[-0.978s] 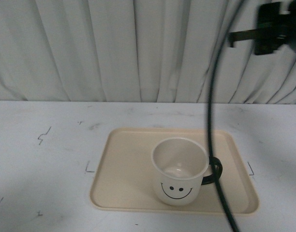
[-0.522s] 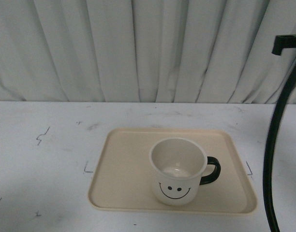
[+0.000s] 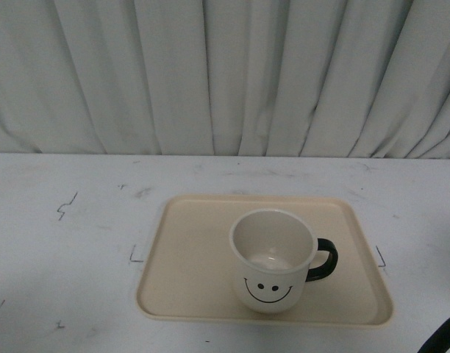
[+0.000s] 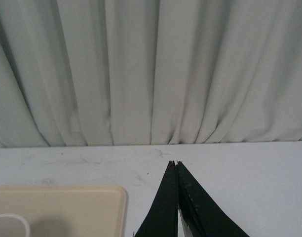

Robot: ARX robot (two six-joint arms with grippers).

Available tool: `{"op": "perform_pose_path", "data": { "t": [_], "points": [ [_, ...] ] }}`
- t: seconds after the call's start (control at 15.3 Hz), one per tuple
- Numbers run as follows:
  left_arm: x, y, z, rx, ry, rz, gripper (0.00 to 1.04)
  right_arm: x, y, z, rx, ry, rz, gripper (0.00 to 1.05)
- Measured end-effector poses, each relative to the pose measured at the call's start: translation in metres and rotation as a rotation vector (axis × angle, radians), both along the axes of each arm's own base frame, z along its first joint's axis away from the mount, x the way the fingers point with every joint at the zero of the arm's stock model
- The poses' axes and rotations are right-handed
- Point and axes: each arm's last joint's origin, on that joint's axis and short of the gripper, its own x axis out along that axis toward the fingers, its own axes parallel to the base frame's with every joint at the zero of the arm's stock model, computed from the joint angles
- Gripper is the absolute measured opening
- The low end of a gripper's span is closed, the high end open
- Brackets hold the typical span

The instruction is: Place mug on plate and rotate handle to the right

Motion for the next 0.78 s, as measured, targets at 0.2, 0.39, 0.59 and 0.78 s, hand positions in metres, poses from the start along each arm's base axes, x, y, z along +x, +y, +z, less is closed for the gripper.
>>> {"op": "perform_pose_path", "data": {
  "t": [0.2, 0.39, 0.59, 0.78],
  "points": [
    [0.0, 0.0, 0.0, 0.0, 0.0, 0.0, 0.98, -0.024, -0.007, -0.015, -0.002, 0.03, -0.001, 0.02],
    [0.0, 0.0, 0.0, 0.0, 0.0, 0.0, 0.98, -0.042, -0.019, -0.01, 0.002, 0.007, -0.011, 0.02],
    [0.0, 0.0, 0.0, 0.0, 0.0, 0.0, 0.98, -0.055, -0.019, -0.008, 0.002, -0.003, -0.01, 0.02],
    [0.0, 0.0, 0.0, 0.0, 0.0, 0.0, 0.98, -0.066, -0.019, -0.008, 0.002, -0.003, -0.01, 0.02]
  ]
}}
